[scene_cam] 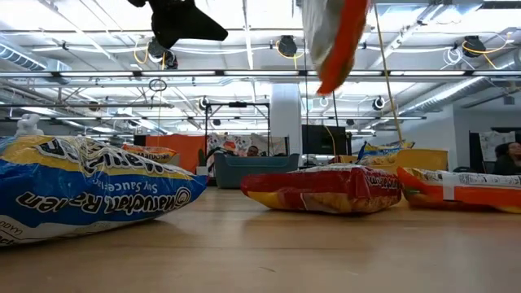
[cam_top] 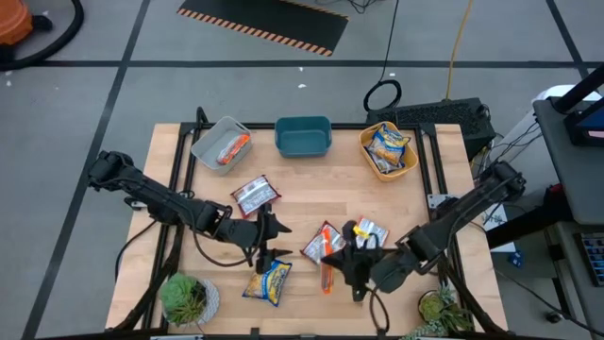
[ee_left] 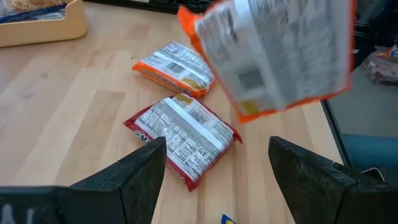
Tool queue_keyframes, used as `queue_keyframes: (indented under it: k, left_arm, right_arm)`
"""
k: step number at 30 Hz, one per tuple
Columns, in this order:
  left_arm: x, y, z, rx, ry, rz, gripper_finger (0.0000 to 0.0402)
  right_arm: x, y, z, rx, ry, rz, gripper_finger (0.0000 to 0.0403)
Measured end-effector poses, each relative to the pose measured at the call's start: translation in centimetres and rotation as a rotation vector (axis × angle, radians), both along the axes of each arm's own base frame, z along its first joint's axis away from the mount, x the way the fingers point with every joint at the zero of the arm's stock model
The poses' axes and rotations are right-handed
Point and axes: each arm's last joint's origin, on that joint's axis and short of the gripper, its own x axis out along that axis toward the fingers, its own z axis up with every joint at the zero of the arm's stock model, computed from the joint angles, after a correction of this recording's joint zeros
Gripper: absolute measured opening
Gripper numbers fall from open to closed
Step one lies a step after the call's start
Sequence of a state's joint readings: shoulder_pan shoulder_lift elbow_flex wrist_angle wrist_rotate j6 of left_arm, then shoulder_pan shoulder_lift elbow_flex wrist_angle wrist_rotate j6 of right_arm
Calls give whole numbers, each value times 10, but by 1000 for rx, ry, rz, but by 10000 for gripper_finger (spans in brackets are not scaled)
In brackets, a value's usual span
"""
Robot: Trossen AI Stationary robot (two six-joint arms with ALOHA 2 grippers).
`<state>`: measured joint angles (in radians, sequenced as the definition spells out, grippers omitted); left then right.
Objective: Sort Maruchan noodles
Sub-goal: Put the bottom orange noodle pack into the gray bin
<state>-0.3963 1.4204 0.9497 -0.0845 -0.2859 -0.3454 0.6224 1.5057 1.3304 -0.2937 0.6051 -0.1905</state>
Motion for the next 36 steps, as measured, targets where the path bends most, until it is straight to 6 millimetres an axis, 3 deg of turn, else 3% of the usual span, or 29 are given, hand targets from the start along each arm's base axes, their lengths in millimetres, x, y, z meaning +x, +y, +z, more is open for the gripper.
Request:
queue_keyframes:
  k: [10, 14, 20, 26, 36]
  left_arm:
    - [5, 4, -4, 16, -2, 55, 285]
    - [17, 14, -20, -20, 47, 109, 285]
    - [40, 23, -49, -111, 115, -6, 285]
    - [65, 23, -64, -206, -14, -109, 285]
    - [89, 27, -69, -410, -251, -259, 285]
  right_arm:
    - [-1, -8, 11, -63, -56, -33, 0]
    - [-1, -10, 12, -84, -76, -97, 0]
    - [-2, -10, 12, -106, -85, -117, 0]
    - [-8, -4, 14, -151, -111, -164, 0]
    - [-44, 12, 40, -99, -186, -63, 0]
